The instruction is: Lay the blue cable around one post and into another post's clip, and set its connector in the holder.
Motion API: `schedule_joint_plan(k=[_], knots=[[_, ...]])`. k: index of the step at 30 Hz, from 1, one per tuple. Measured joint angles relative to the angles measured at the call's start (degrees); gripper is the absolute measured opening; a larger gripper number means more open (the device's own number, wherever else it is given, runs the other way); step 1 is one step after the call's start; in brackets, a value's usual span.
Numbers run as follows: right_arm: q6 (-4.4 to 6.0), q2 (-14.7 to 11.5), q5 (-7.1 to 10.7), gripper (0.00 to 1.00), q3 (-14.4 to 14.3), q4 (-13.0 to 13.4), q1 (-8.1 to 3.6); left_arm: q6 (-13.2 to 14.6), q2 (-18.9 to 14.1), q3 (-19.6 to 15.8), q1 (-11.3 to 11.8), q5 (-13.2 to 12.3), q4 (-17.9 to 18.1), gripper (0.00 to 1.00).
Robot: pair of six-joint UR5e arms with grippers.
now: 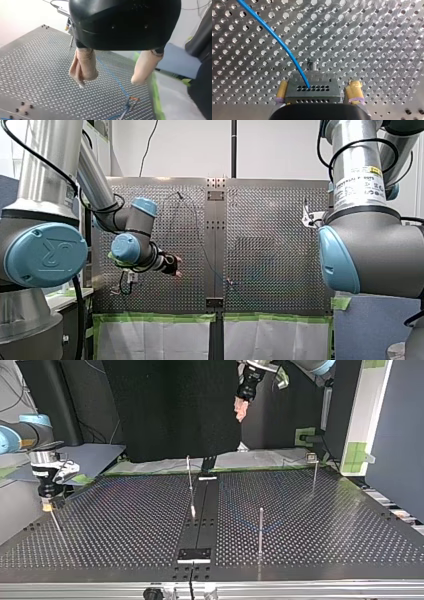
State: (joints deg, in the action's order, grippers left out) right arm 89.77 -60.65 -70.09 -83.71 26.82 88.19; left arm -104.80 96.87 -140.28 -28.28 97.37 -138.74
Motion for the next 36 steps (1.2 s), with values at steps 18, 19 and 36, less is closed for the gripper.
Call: schedule_joint_plan(k=[18,19,36], knots=[[0.0,0.0,0.0,0.94,0.0,0.0,0.0,6.4,0.0,-1.0,0.1,6.9,10.0,1.0],[0.0,0.0,0.0,0.94,0.0,0.0,0.0,7.0,0.0,-1.4,0.1,7.7,10.7,1.0],[0.0,0.0,0.0,0.94,0.0,0.0,0.0,8.2,0.0,-2.2,0.5,11.4,18.3,1.0]])
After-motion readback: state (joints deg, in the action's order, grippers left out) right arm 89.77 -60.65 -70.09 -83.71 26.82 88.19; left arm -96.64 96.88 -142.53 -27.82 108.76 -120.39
